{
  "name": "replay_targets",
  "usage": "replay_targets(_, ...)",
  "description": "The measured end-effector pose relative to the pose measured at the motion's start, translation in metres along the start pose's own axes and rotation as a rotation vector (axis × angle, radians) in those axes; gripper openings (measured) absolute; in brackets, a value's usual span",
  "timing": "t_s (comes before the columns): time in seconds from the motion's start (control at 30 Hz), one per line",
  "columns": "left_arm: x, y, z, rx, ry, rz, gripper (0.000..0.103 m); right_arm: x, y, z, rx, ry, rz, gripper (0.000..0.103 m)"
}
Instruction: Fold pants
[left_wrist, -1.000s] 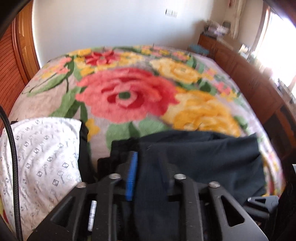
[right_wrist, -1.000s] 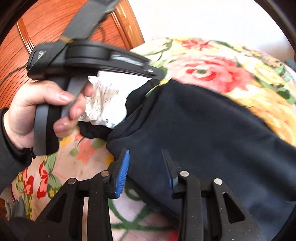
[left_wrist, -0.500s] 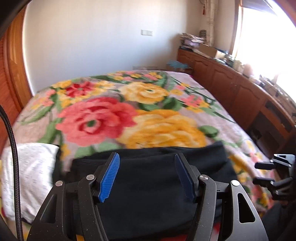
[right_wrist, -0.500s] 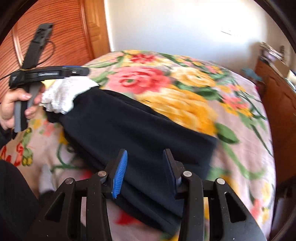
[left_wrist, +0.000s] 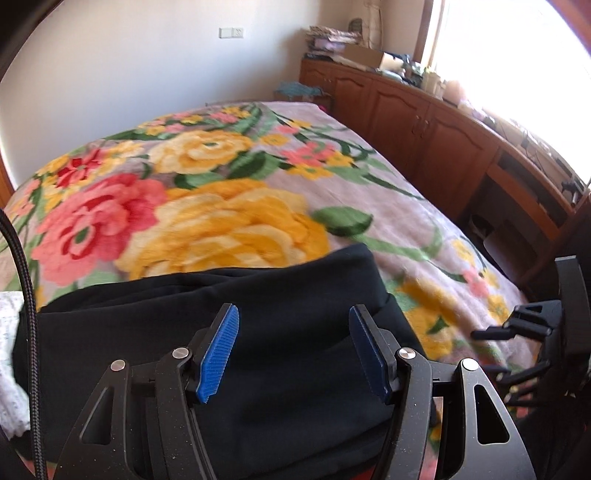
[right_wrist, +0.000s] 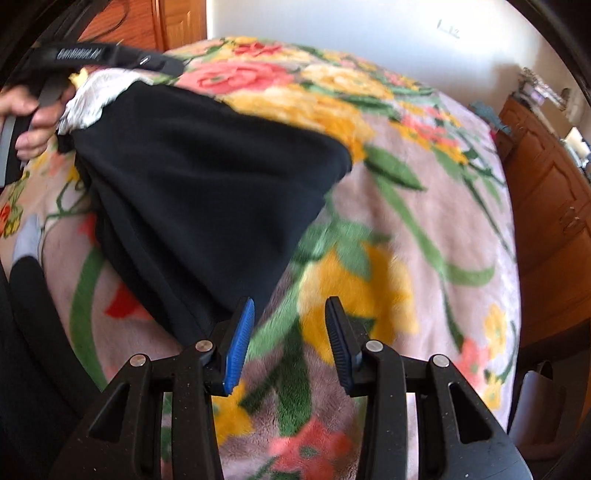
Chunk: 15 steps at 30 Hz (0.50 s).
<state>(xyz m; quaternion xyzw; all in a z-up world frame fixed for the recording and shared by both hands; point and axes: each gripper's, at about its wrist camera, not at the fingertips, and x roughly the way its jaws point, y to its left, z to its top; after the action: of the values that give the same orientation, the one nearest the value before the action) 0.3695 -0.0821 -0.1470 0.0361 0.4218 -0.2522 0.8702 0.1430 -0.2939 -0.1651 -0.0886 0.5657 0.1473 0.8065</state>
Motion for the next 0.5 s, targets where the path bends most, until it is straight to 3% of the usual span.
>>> replay_targets(0.27,0.063,-0.02,0.023,0.027,0.069,-0.016,0.064,0.045,0.001,-0.019,-0.052,0.059,0.107,0.041)
replay_targets(0.5,0.102,-0.028,0.041,0.042,0.106,-0.036,0.064,0.065,0.0,-0.02,-0.039,0.054,0.14,0.041)
